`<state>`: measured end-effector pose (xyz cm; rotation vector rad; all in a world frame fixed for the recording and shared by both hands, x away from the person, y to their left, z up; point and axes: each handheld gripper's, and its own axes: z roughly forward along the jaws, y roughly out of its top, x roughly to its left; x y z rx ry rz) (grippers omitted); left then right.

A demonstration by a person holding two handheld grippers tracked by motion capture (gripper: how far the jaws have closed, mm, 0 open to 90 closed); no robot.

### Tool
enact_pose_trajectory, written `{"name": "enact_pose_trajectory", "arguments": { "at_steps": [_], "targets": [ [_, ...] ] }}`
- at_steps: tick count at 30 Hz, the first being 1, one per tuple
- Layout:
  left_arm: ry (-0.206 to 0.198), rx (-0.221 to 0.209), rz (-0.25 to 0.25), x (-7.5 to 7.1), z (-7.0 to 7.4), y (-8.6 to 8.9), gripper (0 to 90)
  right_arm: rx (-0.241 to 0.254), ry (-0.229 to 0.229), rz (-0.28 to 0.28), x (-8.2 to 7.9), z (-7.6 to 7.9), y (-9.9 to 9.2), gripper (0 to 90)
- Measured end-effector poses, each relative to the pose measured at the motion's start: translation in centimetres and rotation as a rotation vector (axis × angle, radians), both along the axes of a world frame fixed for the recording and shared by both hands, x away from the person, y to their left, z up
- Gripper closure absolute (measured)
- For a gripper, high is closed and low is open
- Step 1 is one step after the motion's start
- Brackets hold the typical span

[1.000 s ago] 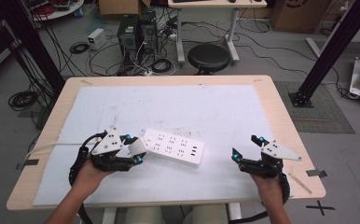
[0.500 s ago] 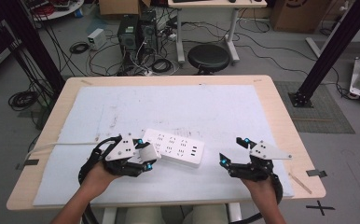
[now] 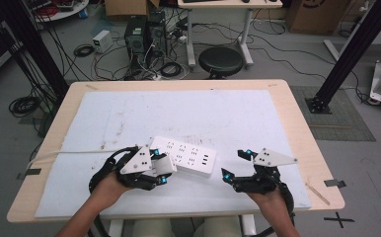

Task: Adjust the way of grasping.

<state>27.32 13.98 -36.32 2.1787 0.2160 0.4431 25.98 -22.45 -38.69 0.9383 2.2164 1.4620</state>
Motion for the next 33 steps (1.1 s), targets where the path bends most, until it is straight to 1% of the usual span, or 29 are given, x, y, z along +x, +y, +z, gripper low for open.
{"name": "enact_pose_trajectory", "arguments": {
  "at_steps": [1,3,5,6,7,8,9,12,13,15,16,17,18,20,21,22,24,25,26,29,30,33],
  "targets": [
    [0.002,0.002,-0.001,0.0,0.0,-0.1,42.5,0.005,0.016,0.007,0.0,0.1,0.2,15.8],
    [0.003,-0.001,-0.007,0.0,0.0,-0.2,42.4,0.013,0.027,0.022,0.0,0.2,0.4,15.9],
    [0.0,0.003,-0.012,-0.1,-0.1,-0.3,42.4,0.009,0.03,0.035,0.0,0.3,0.8,16.1],
    [-0.005,0.011,-0.017,-0.1,-0.1,-0.4,42.5,0.005,0.027,0.043,0.0,0.4,1.0,16.1],
    [-0.006,0.014,-0.025,-0.1,-0.2,-0.6,42.5,0.008,0.041,0.047,-0.1,0.4,1.3,16.2],
    [-0.006,0.014,-0.025,-0.1,-0.2,-0.6,42.5,0.008,0.041,0.047,-0.1,0.4,1.3,16.2],
    [-0.016,0.029,-0.039,-0.2,-0.2,-0.8,42.4,0.012,0.058,0.064,0.0,0.5,1.7,16.2],
    [-0.025,0.04,-0.049,-0.3,-0.2,-1.1,42.5,0.03,0.088,0.091,0.2,0.6,2.1,16.2],
    [-0.025,0.045,-0.053,-0.3,-0.2,-1.1,42.5,0.042,0.113,0.1,0.3,0.6,2.3,16.1],
    [-0.027,0.049,-0.056,-0.4,-0.3,-1.3,42.5,0.06,0.148,0.121,0.6,0.6,2.5,16.2],
    [-0.031,0.054,-0.06,-0.4,-0.3,-1.3,42.5,0.06,0.148,0.121,0.6,0.6,2.5,16.2],
    [-0.04,0.06,-0.065,-0.5,-0.3,-1.5,42.4,0.068,0.162,0.131,0.7,0.5,2.6,16.1],
    [-0.047,0.066,-0.07,-0.5,-0.3,-1.6,42.5,0.073,0.192,0.15,0.8,0.5,2.8,16.2],
    [-0.06,0.071,-0.075,-0.7,-0.3,-1.8,42.5,0.067,0.199,0.155,0.8,0.5,3.0,16.2],
    [-0.076,0.078,-0.081,-0.9,-0.3,-2.0,42.5,0.063,0.215,0.162,0.8,0.4,3.3,16.2],
    [-0.087,0.082,-0.084,-0.9,-0.4,-2.1,42.5,0.065,0.218,0.168,0.8,0.3,3.4,16.2],
    [-0.093,0.084,-0.083,-1.0,-0.4,-2.2,42.5,0.07,0.246,0.17,0.8,0.2,3.6,16.2],
    [-0.1,0.086,-0.086,-1.0,-0.4,-2.3,42.5,0.07,0.246,0.17,0.8,0.2,3.6,16.2],
    [-0.111,0.096,-0.089,-1.1,-0.5,-2.4,42.5,0.075,0.265,0.178,0.8,0.1,3.9,16.2],
    [-0.121,0.104,-0.09,-1.2,-0.6,-2.6,42.5,0.088,0.298,0.185,0.9,-0.1,4.2,16.2],
    [-0.127,0.11,-0.094,-1.2,-0.6,-2.7,42.5,0.088,0.301,0.189,0.9,-0.1,4.3,16.2],
    [-0.132,0.109,-0.095,-1.3,-0.8,-2.9,42.5,0.1,0.32,0.191,1.0,-0.3,4.6,16.2]
  ]
}}
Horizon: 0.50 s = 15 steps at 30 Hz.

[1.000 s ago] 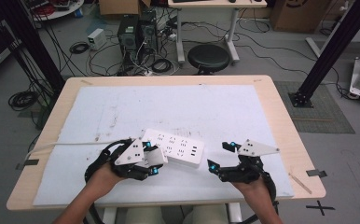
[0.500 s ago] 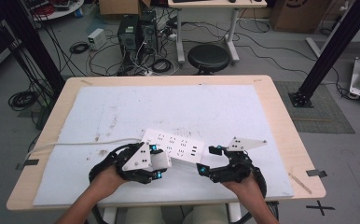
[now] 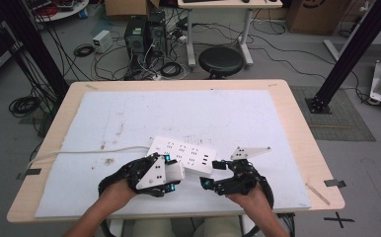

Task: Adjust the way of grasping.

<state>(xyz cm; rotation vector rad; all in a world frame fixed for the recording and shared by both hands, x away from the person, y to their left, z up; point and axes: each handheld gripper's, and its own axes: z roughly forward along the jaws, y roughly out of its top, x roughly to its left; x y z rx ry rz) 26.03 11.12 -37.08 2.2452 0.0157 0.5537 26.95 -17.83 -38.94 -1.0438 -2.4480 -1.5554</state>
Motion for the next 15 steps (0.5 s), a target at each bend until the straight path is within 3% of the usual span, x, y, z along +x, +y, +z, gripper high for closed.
{"name": "enact_pose_trajectory", "arguments": {
  "at_steps": [3,8,15],
  "targets": [
    [-0.006,0.003,-0.002,-0.02,-0.12,-0.12,42.5,0.008,0.009,0.004,0.03,-0.06,0.17,16.2],
    [-0.023,0.024,-0.005,-0.15,-0.33,-0.37,42.4,0.044,0.068,0.005,0.26,-0.26,0.47,16.2],
    [-0.046,0.031,-0.009,-0.42,-0.47,-0.75,42.5,0.058,0.126,-0.006,0.51,-0.56,0.55,16.2]
  ]
}}
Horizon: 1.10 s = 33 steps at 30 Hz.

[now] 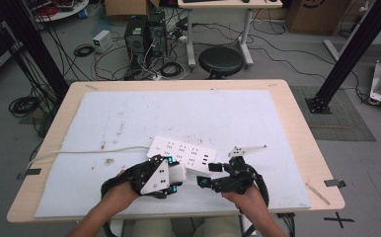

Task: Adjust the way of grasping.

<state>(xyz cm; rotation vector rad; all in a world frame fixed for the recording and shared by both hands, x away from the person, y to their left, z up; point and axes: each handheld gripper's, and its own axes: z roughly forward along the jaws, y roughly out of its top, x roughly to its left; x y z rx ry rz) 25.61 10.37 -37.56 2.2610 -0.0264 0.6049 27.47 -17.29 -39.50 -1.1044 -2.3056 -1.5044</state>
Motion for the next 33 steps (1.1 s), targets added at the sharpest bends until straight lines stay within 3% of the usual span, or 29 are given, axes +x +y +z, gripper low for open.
{"name": "enact_pose_trajectory", "arguments": {
  "at_steps": [2,12,21,33],
  "targets": [
    [-0.023,0.019,-0.01,-0.2,-0.1,-0.3,42.5,0.013,0.015,0.006,0.0,-0.2,0.1,16.2],
    [-0.043,0.034,-0.023,-0.4,-0.3,-1.1,42.4,0.036,0.056,0.014,0.2,-0.4,0.4,16.4],
    [-0.076,0.052,-0.032,-0.6,-0.6,-1.7,42.5,0.058,0.128,0.027,0.4,-0.6,1.0,16.9],
    [-0.096,0.039,-0.044,-1.0,-0.6,-2.3,42.4,0.063,0.15,0.028,0.8,-1.0,1.4,18.0]
  ]
}}
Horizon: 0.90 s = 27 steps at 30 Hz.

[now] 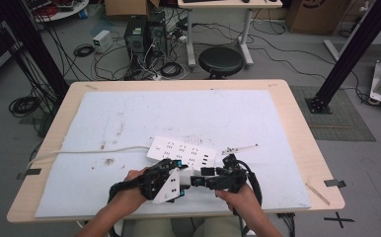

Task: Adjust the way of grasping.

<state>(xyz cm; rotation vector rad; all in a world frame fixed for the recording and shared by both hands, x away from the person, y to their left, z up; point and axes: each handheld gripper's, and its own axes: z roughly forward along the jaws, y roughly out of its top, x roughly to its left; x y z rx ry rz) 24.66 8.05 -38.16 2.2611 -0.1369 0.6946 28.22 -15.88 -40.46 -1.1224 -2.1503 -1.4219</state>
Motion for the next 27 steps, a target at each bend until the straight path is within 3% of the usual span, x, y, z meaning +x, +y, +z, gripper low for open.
{"name": "enact_pose_trajectory", "arguments": {
  "at_steps": [7,10,16,20,22,27],
  "targets": [
    [-0.007,0.002,-0.01,-0.1,0.1,-0.4,42.4,0.003,0.023,0.003,0.3,-0.3,0.3,18.5],
    [-0.013,-0.001,-0.014,-0.1,0.1,-0.5,42.5,0.006,0.036,0.002,0.4,-0.3,0.2,25.7],
    [-0.008,-0.004,-0.015,-0.1,0.1,-0.6,42.5,0.017,0.056,0.003,0.4,-0.7,0.2,26.8],
    [-0.013,-0.004,-0.022,-0.2,0.1,-0.8,42.4,0.028,0.064,0.016,0.4,-0.8,0.2,32.3],
    [-0.019,-0.006,-0.027,-0.3,0.1,-0.9,42.5,0.057,0.084,0.03,0.4,-0.9,0.2,39.4],
    [-0.02,-0.004,-0.031,-0.5,0.1,-1.0,42.5,0.068,0.079,0.035,0.5,-1.1,0.0,45.9]
  ]
}}
